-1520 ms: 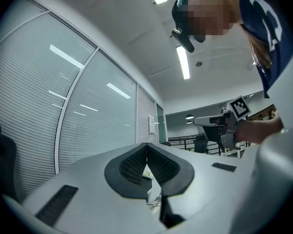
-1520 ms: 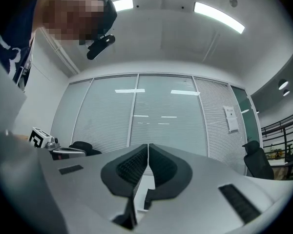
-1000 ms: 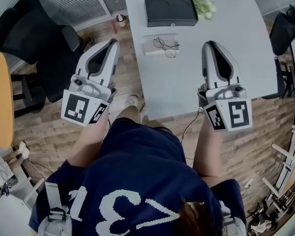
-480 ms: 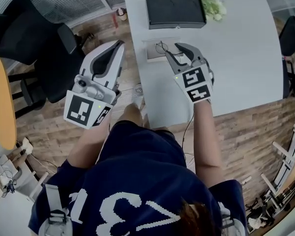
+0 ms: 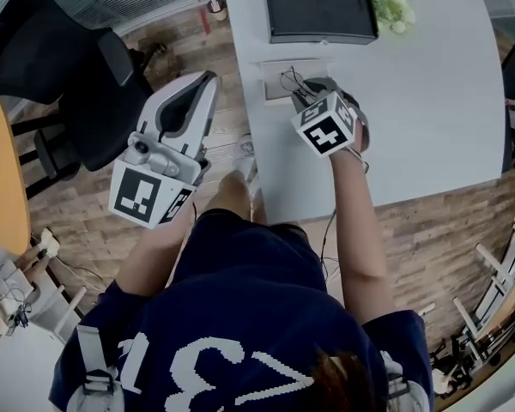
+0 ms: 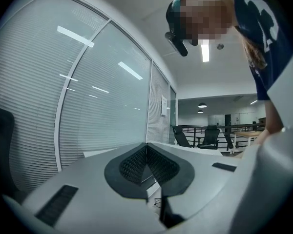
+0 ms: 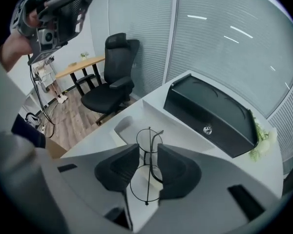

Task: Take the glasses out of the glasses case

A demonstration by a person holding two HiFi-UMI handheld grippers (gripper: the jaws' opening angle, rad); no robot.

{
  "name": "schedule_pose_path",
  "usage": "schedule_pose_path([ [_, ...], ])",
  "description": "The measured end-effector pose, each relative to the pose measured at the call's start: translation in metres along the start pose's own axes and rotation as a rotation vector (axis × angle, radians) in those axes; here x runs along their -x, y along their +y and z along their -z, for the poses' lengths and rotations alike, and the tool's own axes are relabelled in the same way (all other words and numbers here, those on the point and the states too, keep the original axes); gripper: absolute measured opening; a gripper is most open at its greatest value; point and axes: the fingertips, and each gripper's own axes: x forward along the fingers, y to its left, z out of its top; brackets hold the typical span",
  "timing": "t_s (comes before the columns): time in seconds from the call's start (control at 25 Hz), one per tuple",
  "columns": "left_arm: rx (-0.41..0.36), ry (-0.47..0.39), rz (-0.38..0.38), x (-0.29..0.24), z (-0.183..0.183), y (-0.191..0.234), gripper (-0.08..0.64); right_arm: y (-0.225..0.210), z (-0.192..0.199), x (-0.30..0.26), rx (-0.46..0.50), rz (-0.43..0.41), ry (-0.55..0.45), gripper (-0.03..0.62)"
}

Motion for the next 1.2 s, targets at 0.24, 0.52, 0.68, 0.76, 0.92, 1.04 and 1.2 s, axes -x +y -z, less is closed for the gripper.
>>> schedule_pose_path([
  [0.24, 0.011, 0.011, -0.007, -0.002, 0.007, 0.001, 0.014, -0.002, 0.011, -0.010, -0.055, -0.044, 0.030, 0.056],
  [0.52, 0.001, -0.010, -0.018, 0.007, -0.002, 0.001, 0.014, 0.006, -0.008, 0.021, -0.045, -0.047, -0.084, 0.031],
  [0.68, -0.019, -0.039, -0.028, 0.012, -0.015, 0.006, 0.014, 0.002, -0.038, 0.057, -0.102, -0.019, -0.236, 0.031],
  [0.76, -0.033, -0.059, -0.031, 0.014, -0.024, 0.008, 0.014, -0.004, -0.052, 0.078, -0.125, 0.016, -0.319, 0.031],
  [0.92, -0.057, -0.096, -0.022, 0.011, -0.041, 0.005, 0.014, -0.018, -0.065, 0.119, -0.158, 0.100, -0.429, 0.031],
  [1.04, -0.058, -0.103, 0.005, 0.006, -0.041, -0.004, 0.014, -0.021, -0.059, 0.142, -0.189, 0.158, -0.455, 0.031],
  [1.2, -0.044, -0.117, 0.112, -0.014, -0.039, -0.029, 0.014, -0.035, -0.027, 0.175, -0.262, 0.274, -0.448, 0.031],
])
